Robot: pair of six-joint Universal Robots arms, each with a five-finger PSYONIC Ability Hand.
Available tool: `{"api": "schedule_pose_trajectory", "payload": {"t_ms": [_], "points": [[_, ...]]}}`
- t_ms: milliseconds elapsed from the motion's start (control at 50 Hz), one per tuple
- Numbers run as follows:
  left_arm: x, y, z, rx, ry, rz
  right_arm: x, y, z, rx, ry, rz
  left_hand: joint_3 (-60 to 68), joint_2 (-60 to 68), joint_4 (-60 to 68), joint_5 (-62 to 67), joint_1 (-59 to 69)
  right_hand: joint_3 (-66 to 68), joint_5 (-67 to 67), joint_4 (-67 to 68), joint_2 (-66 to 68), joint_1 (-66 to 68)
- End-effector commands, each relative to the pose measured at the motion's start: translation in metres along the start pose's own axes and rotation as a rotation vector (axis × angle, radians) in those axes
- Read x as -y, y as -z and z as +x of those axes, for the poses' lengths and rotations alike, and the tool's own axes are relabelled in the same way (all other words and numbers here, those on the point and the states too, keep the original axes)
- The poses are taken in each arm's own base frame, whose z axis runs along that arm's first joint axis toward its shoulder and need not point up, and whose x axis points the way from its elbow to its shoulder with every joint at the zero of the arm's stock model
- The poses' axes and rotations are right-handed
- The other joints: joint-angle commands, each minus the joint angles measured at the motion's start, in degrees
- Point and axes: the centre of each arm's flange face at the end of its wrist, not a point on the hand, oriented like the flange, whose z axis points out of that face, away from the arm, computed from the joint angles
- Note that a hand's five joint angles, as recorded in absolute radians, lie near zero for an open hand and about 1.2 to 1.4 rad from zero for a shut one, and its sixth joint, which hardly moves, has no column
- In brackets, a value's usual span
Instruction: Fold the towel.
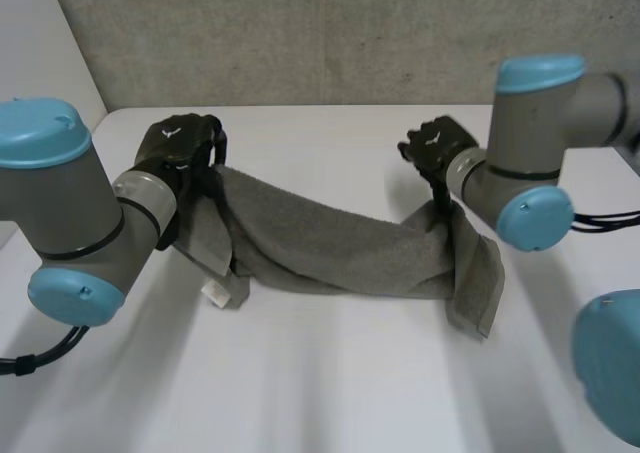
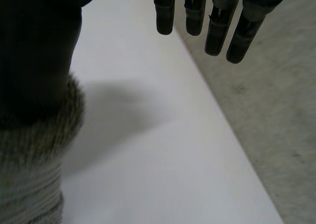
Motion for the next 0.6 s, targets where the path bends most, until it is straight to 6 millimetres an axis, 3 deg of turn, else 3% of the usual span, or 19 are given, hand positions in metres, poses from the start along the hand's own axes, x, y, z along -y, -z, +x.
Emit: {"api": "schedule_pose_trajectory", "payload": {"t_ms": [20,120,180,280,400,500,600], "points": [[0.007,-0.003,-0.01,0.026,0.002,0.018,0.021,0.053,0.033,-0.059,-0.064,0.064,-12.24,-11.04,-10.51,-22.23,-9.11,-3.7,-3.28,-4.31,-3.76,-3.27],[0.006,-0.001,-0.013,0.034,0.006,0.012,0.018,0.103,0.03,-0.073,-0.077,0.056,-12.24,-11.04,-10.51,-22.23,-9.11,-3.7,-3.28,-4.31,-3.76,-3.27],[0.007,0.001,-0.013,0.035,0.007,0.012,0.014,0.114,0.025,-0.064,-0.084,0.04,-12.24,-11.04,-10.51,-22.23,-9.11,-3.7,-3.28,-4.31,-3.76,-3.27],[0.011,0.006,-0.013,0.032,0.006,0.021,-0.004,0.157,0.0,-0.032,-0.1,0.017,-12.24,-11.04,-10.51,-22.23,-9.11,-3.7,-3.28,-4.31,-3.76,-3.27],[0.009,0.007,-0.013,0.032,0.007,0.015,-0.021,0.183,-0.021,-0.006,-0.104,-0.009,-12.24,-11.04,-10.51,-22.23,-9.11,-2.77,-2.36,-3.39,-2.84,-2.34],[0.007,0.007,-0.013,0.032,0.008,0.007,-0.046,0.209,-0.053,0.071,-0.11,-0.076,-12.24,-11.04,-10.51,-22.23,-9.11,0.92,1.33,0.3,0.86,1.35],[0.006,0.008,-0.013,0.032,0.012,0.004,-0.063,0.211,-0.065,0.08,-0.118,-0.093,-12.24,-11.04,-10.51,-22.23,-9.11,1.77,2.18,1.15,1.71,2.2]]}}
